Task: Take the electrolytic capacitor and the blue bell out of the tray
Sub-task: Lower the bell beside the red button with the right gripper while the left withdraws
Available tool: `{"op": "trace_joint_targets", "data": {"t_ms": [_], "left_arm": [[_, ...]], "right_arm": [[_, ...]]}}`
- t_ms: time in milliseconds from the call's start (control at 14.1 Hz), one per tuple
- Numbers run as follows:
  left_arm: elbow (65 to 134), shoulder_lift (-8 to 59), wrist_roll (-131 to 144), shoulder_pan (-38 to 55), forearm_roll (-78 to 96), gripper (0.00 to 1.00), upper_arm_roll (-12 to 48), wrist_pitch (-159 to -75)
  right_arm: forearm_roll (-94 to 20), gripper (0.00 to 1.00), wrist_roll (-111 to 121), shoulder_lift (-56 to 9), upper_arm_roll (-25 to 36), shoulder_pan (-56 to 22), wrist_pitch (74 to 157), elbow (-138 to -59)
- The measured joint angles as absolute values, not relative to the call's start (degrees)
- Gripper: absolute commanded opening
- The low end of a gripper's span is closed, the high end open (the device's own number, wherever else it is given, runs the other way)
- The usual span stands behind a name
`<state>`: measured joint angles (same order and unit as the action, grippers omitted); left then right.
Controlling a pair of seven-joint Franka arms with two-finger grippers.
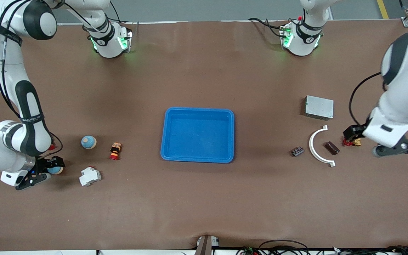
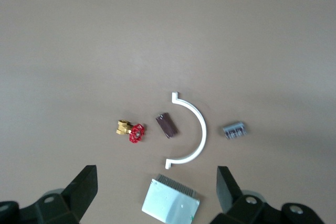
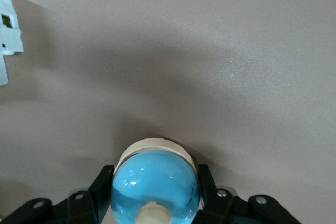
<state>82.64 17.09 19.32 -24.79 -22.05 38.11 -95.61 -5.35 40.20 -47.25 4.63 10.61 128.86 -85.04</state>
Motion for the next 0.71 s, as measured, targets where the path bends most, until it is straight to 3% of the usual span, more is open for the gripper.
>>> {"op": "trace_joint_targets", "data": {"t_ms": [141,283,424,566,707], "left_arm": [[82.6,13.6,14.4,-22.6,-15.6,1.00,32.2,-95.0],[82.8,9.3,9.7,-14.9,-8.2,1.00,21.0,-93.6],[84.1,5.4,8.0,-5.9,-5.3,1.00,10.8,-92.2],[87.3,1.3,8.0,5.4,-4.5,1.00,0.0,-90.4],[91.7,-2.9,8.3,9.1,-3.3,1.00,-3.0,-89.7]], "right_arm": [[-5.4,0.00,40.2,-47.4,4.6,10.6,129.1,-85.0],[-5.4,0.00,40.2,-47.8,4.6,10.6,130.0,-85.0],[-5.4,0.99,40.2,-47.8,4.6,10.6,130.3,-85.0],[-5.4,1.00,40.0,-47.9,4.6,10.6,130.5,-85.0],[-5.4,1.00,39.8,-48.1,4.6,10.6,130.7,-85.0]]}}
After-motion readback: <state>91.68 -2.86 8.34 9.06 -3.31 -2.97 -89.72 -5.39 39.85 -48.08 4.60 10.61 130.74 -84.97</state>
